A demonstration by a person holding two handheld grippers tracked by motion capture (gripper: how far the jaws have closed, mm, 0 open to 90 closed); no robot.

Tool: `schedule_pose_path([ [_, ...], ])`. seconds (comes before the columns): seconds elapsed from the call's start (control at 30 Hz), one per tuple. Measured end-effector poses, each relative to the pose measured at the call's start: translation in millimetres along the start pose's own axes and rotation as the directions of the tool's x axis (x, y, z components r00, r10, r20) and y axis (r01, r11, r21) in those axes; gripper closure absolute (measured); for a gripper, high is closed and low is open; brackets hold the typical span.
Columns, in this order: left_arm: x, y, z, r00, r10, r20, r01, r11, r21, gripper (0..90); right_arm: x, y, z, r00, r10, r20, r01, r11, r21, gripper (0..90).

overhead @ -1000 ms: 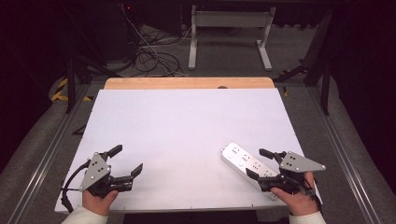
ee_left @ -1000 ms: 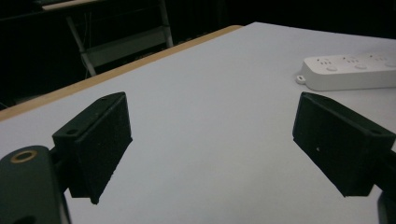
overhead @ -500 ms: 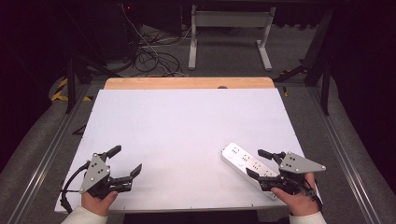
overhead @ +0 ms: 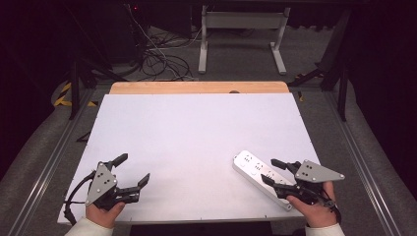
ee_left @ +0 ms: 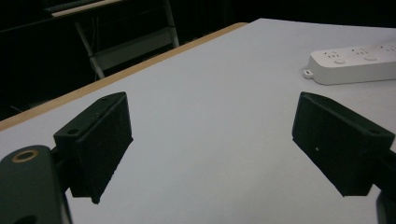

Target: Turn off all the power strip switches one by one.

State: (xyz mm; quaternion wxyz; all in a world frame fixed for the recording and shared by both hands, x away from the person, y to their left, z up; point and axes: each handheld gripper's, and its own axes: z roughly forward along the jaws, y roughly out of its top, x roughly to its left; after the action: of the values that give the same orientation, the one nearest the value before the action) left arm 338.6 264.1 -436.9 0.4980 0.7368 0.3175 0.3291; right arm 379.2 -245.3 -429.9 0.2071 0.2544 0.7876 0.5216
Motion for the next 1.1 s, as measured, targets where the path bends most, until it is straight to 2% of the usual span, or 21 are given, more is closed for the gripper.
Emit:
schedule_pose_path([
  [0.17,-0.4,0.1,0.1,1.0,0.0,-0.003,0.0,1.0,0.0,12.6,-1.7,4.3,-2.6,0.9999,-0.008,-0.013,0.008,1.0,0.0,57.1],
  [0.2,-0.4,0.1,0.1,1.0,0.0,-0.003,0.0,1.0,0.0,12.7,-1.7,4.3,-2.6,0.9999,-0.008,-0.013,0.008,1.0,0.0,57.1],
  [0.27,-0.5,0.1,0.1,1.0,0.001,-0.003,-0.001,1.0,0.0,12.7,-2.2,7.8,-5.0,0.9999,-0.014,-0.007,0.014,1.0,0.004,65.0],
  [0.3,-0.6,0.1,0.2,1.0,0.001,-0.003,-0.001,1.0,0.0,12.6,-2.1,9.2,-5.6,0.9998,-0.008,-0.021,0.008,1.0,0.001,67.4],
  [0.43,-0.7,0.2,1.0,0.9999,0.015,-0.003,-0.015,0.9999,0.005,12.7,-3.6,15.4,-5.9,0.9993,-0.021,-0.029,0.022,0.999,0.023,78.7],
  [0.47,-1.0,0.3,1.1,0.9999,0.015,-0.002,-0.015,0.9999,0.004,12.7,-3.6,15.4,-5.9,0.9993,-0.021,-0.029,0.022,0.999,0.023,78.7],
  [0.5,-1.6,0.2,1.0,0.9999,0.012,-0.001,-0.012,0.9999,0.003,12.7,-3.7,17.7,-5.5,0.9986,-0.039,-0.035,0.04,0.999,0.03,84.1],
  [0.57,-1.9,0.2,0.9,0.9999,0.011,0.0,-0.011,0.9999,0.002,12.7,-3.5,19.0,-5.4,0.9988,-0.044,-0.022,0.045,0.997,0.067,90.0],
  [0.67,-1.4,0.1,1.1,0.9999,0.013,-0.002,-0.013,0.9999,0.004,12.6,-3.9,19.5,-5.5,0.9995,-0.03,-0.007,0.03,0.997,0.075,90.0],
  [0.77,-1.4,0.1,1.1,0.9999,0.017,-0.001,-0.017,0.9998,0.006,12.7,-4.0,20.3,-5.8,0.9997,-0.011,-0.019,0.013,0.996,0.086,90.0],
  [1.1,-1.8,0.2,1.1,0.9998,0.017,-0.001,-0.017,0.9998,0.007,12.7,-2.7,24.6,-7.2,0.9996,-0.016,-0.025,0.019,0.993,0.12,90.0],
])
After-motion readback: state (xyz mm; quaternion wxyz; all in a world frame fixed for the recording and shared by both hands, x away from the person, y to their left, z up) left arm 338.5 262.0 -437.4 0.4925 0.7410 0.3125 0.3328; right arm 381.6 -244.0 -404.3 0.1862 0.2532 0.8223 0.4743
